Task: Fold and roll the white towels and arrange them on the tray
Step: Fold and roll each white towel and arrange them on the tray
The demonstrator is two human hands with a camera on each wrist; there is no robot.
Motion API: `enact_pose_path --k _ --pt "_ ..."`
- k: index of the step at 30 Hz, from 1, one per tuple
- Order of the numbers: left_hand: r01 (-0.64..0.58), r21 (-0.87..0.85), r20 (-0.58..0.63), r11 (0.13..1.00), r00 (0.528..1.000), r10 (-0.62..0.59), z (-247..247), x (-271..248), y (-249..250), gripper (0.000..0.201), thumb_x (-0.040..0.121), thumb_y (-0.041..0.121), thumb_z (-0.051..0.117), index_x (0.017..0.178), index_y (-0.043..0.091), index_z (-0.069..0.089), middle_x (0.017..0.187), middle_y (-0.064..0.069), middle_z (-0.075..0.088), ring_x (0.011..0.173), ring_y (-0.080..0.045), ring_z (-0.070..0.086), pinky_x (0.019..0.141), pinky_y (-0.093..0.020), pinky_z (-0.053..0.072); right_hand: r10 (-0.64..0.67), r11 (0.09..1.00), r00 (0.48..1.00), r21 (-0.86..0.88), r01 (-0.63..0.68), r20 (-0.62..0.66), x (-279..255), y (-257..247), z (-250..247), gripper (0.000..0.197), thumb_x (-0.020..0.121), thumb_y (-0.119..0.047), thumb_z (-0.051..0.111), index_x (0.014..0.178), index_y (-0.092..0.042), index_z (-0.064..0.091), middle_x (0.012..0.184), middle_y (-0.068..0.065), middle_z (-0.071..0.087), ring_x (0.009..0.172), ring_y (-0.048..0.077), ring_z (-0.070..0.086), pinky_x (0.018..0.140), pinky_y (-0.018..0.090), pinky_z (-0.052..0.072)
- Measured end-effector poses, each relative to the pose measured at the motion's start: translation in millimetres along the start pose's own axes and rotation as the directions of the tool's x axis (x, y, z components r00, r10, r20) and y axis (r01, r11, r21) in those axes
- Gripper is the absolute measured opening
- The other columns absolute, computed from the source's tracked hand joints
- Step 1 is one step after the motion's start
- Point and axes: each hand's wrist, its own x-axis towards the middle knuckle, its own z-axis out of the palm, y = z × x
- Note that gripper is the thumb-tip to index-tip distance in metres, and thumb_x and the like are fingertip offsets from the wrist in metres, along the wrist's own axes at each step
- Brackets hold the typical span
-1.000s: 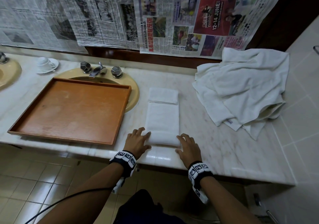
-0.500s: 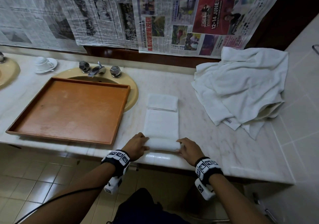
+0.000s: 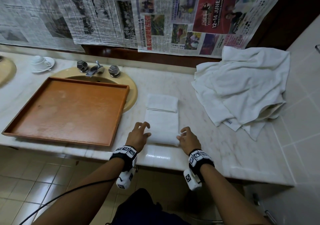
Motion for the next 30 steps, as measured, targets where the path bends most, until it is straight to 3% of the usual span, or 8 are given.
enact_pose_path --k 2,5,7,10,13,17,24,30 --pt "-0.02 0.028 -0.04 0.999 0.999 0.021 3.4 0.2 0.2 0.006 0.095 0.028 0.06 0.1 0.03 0.061 0.122 0.008 0.051 0.086 -0.022 0.063 0.07 -0.032 0.041 -0.069 0.997 0.995 -0.033 0.067 -0.074 -4.4 -3.6 1.5 0.009 0.093 -0.028 0.061 0.099 -0.028 0.055 0.104 -0.008 0.057 0.093 0.019 0.059 0.073 0.031 0.041" --pt "-0.031 0.034 -0.078 0.999 0.996 0.034 5.3 -5.0 -5.6 0.013 0.097 0.035 0.057 0.099 0.03 0.069 0.128 0.011 0.051 0.086 -0.021 0.064 0.072 -0.032 0.043 -0.195 0.981 0.967 -0.041 0.191 -0.164 -14.1 -0.9 5.3 0.007 0.096 -0.024 0.057 0.092 -0.027 0.062 0.103 -0.01 0.06 0.091 0.016 0.061 0.07 0.028 0.042" --pt "-0.056 0.074 -0.039 0.996 0.997 0.059 7.5 -11.3 -10.1 0.026 0.099 0.044 0.05 0.112 0.03 0.068 0.142 0.012 0.042 0.085 -0.02 0.065 0.075 -0.034 0.046 -0.275 0.962 0.943 -0.056 0.269 -0.189 -19.4 7.7 8.6 0.013 0.097 -0.029 0.055 0.102 -0.027 0.066 0.112 -0.011 0.063 0.101 0.015 0.061 0.078 0.031 0.049" --pt "-0.081 0.13 0.03 0.988 0.997 0.078 10.5 -15.4 -15.2 0.044 0.093 0.05 0.057 0.131 0.03 0.057 0.149 0.01 0.036 0.095 -0.019 0.065 0.081 -0.036 0.05 -0.304 0.937 0.95 -0.203 0.284 -0.072 -24.2 18.2 13.7 0.042 0.091 -0.046 0.062 0.13 -0.028 0.059 0.139 -0.013 0.052 0.123 0.013 0.051 0.093 0.036 0.049" --pt "-0.099 0.242 0.082 0.965 0.993 0.082 13.1 -6.3 -15.7 0.06 0.085 0.037 0.071 0.14 0.027 0.05 0.148 0.002 0.04 0.118 -0.024 0.055 0.092 -0.038 0.047 -0.283 0.924 0.959 -0.269 0.272 -0.001 -18.3 15.5 13.4 0.059 0.085 -0.032 0.072 0.14 -0.027 0.05 0.149 -0.011 0.043 0.13 0.013 0.045 0.098 0.034 0.045" --pt "-0.117 0.284 0.084 0.952 0.992 0.097 11.2 3.9 -10.5 0.055 0.084 0.029 0.073 0.136 0.021 0.055 0.137 -0.002 0.048 0.115 -0.028 0.052 0.091 -0.038 0.043 -0.255 0.949 0.967 -0.193 0.25 -0.001 -4.1 4.8 8.6 0.055 0.082 -0.018 0.074 0.134 -0.017 0.057 0.141 -0.002 0.053 0.123 0.018 0.053 0.101 0.03 0.042" --pt "-0.134 0.034 0.178 0.99 0.976 0.126 9.0 -13.5 -33.0 0.055 0.086 0.035 0.072 0.136 0.019 0.056 0.126 0.001 0.052 0.112 -0.02 0.05 0.099 -0.032 0.041 -0.23 0.959 0.959 -0.131 0.253 0.168 -9.3 14.7 -1.2 0.046 0.085 -0.03 0.073 0.127 -0.019 0.059 0.113 -0.003 0.059 0.102 0.017 0.057 0.092 0.028 0.044" --pt "0.024 -0.208 0.221 0.978 0.975 0.023 -1.6 -11.2 -38.6 0.048 0.079 0.035 0.079 0.121 0.033 0.056 0.112 0.007 0.06 0.097 -0.017 0.062 0.088 -0.034 0.052 -0.232 0.97 0.946 -0.015 0.242 0.227 -3.6 19.9 -7.1 0.034 0.09 -0.032 0.066 0.123 -0.023 0.064 0.107 -0.004 0.065 0.093 0.013 0.058 0.083 0.026 0.042"
